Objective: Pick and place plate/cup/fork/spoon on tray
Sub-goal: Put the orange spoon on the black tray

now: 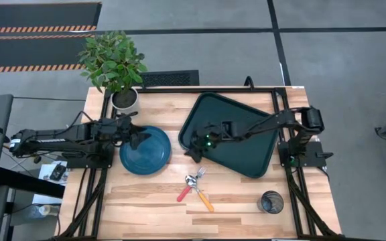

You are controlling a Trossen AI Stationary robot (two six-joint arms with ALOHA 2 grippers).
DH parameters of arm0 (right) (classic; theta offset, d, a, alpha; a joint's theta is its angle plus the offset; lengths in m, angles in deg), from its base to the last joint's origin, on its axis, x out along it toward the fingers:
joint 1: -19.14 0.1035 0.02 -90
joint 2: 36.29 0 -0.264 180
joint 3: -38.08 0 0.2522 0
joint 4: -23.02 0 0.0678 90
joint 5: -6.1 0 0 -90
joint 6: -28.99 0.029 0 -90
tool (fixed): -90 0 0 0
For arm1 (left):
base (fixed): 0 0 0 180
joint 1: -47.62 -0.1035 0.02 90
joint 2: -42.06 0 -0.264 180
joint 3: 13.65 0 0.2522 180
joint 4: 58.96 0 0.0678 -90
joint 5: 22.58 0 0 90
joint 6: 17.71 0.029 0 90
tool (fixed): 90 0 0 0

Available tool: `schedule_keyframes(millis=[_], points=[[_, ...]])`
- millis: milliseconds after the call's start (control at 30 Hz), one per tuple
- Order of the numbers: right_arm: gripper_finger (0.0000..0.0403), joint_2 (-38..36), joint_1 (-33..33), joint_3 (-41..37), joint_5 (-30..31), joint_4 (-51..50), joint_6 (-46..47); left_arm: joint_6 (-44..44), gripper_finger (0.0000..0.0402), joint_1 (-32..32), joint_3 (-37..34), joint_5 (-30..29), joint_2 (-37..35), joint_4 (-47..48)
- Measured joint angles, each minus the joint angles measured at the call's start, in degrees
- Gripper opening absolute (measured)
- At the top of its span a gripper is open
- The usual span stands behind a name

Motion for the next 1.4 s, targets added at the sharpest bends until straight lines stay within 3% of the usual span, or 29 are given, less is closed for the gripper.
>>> schedule_keyframes(millis=[133, 333, 500, 667, 967, 1233, 1400], points=[[0.0265, -0.3, 2.5, 0.5, -5.1, -8.1, -2.4, -0.6, 0.0269, 0.0, -0.2, -0.6, 0.0, 0.1], [0.0265, -1.6, 7.3, 0.5, -2.9, -19.0, 1.9, -0.6, 0.0269, 0.0, -0.2, -3.3, 0.0, 0.0], [0.0265, -0.4, 12.1, 0.5, 4.2, -18.9, 5.4, -0.6, 0.0269, 0.0, -0.2, -4.7, 0.0, 0.0], [0.0265, 0.1, 14.1, 0.4, 6.7, -19.5, 6.9, -0.7, 0.0269, 0.0, -0.3, -4.6, 0.0, 0.1], [0.0265, 0.1, 14.1, 0.4, 6.9, -20.5, 9.0, -1.7, 0.0269, 0.0, -0.3, -4.5, 0.0, 1.0], [0.0265, 0.1, 14.0, 0.4, 2.9, -26.5, 9.8, 0.3, 0.0269, 0.0, -0.3, -4.6, 0.0, 1.0], [0.0265, 0.1, 14.8, 0.4, 5.7, -26.2, 9.9, -2.5, 0.0269, 0.0, -0.3, -5.0, 0.0, 0.7]])
